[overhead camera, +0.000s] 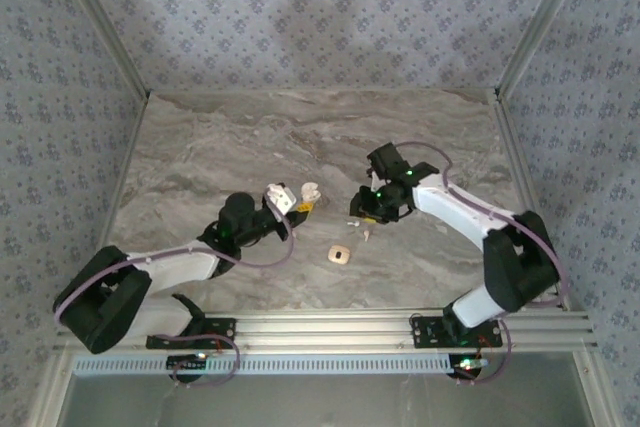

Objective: Insert the wireless bluetooth earbuds into the charging case

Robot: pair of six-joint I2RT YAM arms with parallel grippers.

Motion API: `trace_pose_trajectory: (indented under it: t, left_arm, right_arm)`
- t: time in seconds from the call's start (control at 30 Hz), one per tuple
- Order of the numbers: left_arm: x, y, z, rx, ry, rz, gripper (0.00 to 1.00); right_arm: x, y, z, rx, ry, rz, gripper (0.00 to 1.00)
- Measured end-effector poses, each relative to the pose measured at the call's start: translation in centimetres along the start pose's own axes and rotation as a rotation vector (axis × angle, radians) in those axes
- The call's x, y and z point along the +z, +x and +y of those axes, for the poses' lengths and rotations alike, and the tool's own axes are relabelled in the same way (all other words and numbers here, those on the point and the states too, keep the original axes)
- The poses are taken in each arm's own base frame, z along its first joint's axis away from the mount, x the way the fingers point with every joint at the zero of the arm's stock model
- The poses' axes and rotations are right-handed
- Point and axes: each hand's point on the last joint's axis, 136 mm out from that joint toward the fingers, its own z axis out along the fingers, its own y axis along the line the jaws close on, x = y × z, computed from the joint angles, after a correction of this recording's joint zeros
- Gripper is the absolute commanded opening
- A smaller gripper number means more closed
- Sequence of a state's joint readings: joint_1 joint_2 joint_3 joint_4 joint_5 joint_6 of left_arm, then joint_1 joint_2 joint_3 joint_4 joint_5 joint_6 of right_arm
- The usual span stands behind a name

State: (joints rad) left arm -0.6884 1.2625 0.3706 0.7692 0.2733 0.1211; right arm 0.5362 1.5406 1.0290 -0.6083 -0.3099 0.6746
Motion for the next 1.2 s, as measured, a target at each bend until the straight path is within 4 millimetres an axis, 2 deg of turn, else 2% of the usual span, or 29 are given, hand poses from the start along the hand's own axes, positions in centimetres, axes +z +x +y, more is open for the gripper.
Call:
trace_pose_trajectory:
  t: [0.1,0.27,0.5,0.87,1.2]
  left_arm:
    - [-0.5,-0.1,0.4,-0.002,-0.025,-0.004,0.1]
    - [-1.0,-0.2,0.8,-0.001,-0.051,-0.01,0.1]
    - [-1.3,-0.1,1.2,-0.002,-0.072,-0.009,0.1]
    - [-1.4,0.5,1.5,-0.009,-0.079,0.011,0.1]
    - [-1.4,0.6,1.6,-0.011,-0.083,0.017,0.1]
  right_arm:
    - [2.3,0.1,-0.7,0.038,0.03,0.04,0.4]
    - [4.9,0.2,-1.9,0.077,0.075,0.092,0.43]
    - [6.3,-0.9,-1.6,0.083,0.079,0.096,0.43]
    - [6.5,-2.9,-1.0,0.054,0.092,0.088,0.4]
    - [2.9,-4.2,-0.1,-0.172,0.242,0.079,0.41]
